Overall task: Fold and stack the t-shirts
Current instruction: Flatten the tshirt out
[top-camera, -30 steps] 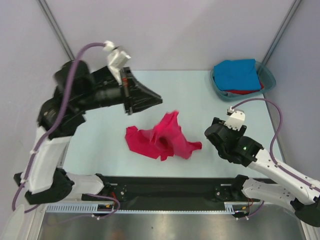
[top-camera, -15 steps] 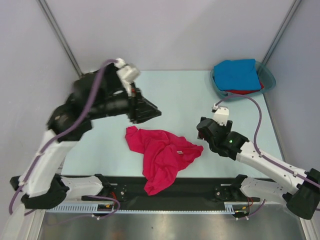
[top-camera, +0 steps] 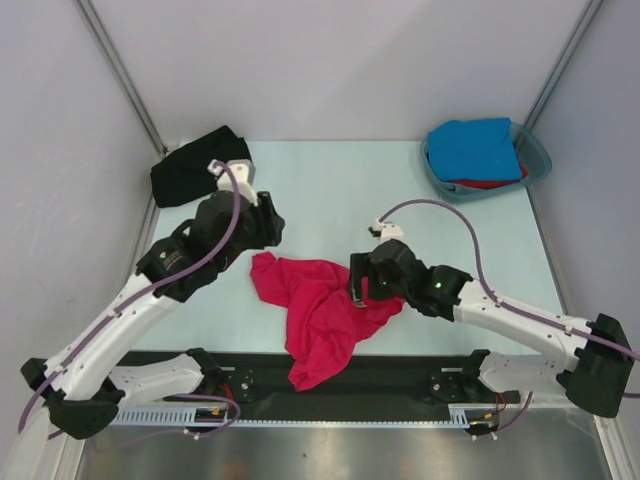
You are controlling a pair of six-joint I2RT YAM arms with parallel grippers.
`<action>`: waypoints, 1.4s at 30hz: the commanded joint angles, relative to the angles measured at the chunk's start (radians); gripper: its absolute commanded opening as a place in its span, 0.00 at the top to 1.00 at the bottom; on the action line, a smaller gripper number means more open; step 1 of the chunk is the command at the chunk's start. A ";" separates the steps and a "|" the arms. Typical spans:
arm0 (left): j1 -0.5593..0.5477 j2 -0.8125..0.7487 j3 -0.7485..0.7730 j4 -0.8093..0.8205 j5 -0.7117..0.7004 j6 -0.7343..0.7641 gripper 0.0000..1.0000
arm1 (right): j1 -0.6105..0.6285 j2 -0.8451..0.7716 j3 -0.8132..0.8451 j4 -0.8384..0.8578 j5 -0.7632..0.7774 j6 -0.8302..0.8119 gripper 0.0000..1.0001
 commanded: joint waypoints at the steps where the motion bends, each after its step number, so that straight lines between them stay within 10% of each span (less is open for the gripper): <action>1: 0.007 -0.043 -0.007 0.073 -0.219 -0.065 0.45 | 0.067 0.063 0.056 0.069 -0.114 0.011 0.17; 15: 0.030 -0.016 -0.059 0.093 -0.142 -0.057 0.41 | 0.221 0.344 0.202 0.055 0.011 0.039 0.19; 42: 0.061 -0.028 -0.095 0.104 -0.072 -0.025 0.41 | 0.279 0.400 0.339 -0.144 0.291 0.059 1.00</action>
